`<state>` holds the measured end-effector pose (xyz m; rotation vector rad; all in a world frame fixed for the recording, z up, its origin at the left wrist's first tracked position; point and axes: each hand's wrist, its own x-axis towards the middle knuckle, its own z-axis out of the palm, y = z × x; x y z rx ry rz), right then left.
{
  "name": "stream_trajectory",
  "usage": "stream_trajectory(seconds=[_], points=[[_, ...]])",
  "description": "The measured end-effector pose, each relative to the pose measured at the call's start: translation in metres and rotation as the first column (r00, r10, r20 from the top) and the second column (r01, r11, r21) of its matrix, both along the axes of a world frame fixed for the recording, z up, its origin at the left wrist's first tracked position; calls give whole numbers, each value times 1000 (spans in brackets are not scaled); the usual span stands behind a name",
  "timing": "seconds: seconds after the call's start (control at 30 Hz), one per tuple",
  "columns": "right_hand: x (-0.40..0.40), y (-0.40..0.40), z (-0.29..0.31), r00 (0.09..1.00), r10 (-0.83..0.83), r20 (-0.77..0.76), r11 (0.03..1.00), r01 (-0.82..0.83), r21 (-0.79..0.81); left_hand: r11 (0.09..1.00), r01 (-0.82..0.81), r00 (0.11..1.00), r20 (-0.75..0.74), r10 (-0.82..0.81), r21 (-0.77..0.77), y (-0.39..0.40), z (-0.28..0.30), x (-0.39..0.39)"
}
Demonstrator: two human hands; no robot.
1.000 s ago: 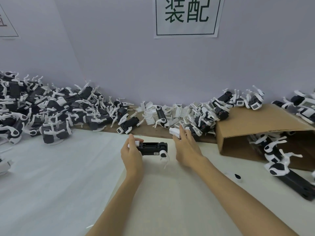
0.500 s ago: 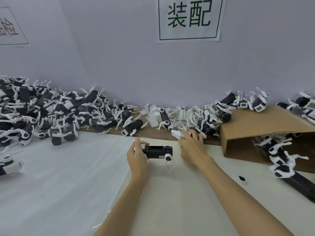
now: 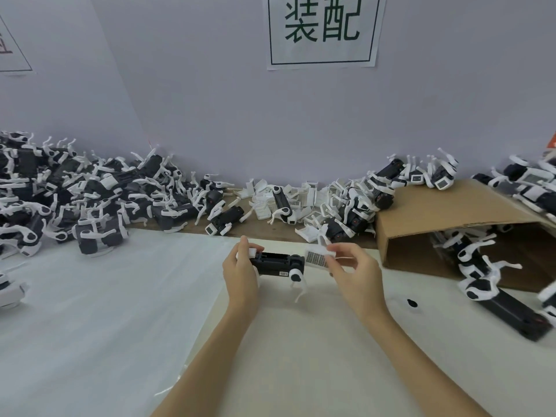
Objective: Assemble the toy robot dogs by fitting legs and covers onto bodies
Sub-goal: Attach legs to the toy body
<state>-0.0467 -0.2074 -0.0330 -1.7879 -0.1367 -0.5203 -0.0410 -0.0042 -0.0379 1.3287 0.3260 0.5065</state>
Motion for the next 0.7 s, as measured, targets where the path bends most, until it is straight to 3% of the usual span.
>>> stream_trajectory(seconds=[0.13,0.3,0.43,0.57,0.63,0.7], points=[[-8,-4,-9,974,114,-195,918,-29,395,992,35,999,31,-39,124,-6,4,-7],[-8,-13,6,897,381,-223,729,-143,669,973,83,991,81,-102,214,-13,10,-18],[-15,-10,10,892,383,-241,848,-237,473,944,127,975,136,-175,304,-20,12,-22],[-22,-3,9,950,249,-190,967,-233,104,919,143,960,172,-219,368,-27,14,-25],[-24,0,10,956,223,-190,975,-216,56,908,139,957,182,-226,394,-29,14,-27],[-25,1,12,947,239,-215,969,-219,116,905,131,959,180,-220,406,-29,15,-27]])
